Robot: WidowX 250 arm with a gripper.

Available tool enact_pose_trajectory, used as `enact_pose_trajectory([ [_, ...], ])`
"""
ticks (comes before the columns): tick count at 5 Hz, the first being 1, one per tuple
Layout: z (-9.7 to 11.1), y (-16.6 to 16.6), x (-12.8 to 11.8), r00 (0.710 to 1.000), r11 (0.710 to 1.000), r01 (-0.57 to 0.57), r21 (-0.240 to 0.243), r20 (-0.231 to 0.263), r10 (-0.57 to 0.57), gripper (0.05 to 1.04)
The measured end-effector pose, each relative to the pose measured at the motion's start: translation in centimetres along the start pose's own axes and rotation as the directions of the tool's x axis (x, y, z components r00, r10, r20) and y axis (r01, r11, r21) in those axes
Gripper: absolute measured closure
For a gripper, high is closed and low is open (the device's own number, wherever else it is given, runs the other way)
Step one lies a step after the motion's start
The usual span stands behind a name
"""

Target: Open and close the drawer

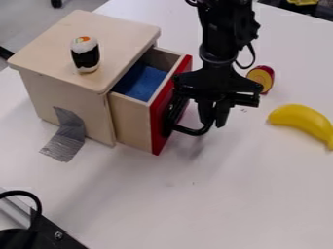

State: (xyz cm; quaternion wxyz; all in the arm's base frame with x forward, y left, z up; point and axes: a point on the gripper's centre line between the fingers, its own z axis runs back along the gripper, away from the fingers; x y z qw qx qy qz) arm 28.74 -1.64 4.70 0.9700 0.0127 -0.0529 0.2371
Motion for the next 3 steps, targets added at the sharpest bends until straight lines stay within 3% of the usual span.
enact_pose_trajectory([
  [3, 0.11, -0.19, 0.05, 1.0, 1.0, -0.007, -0.009, -0.003, 0.007, 0.973],
])
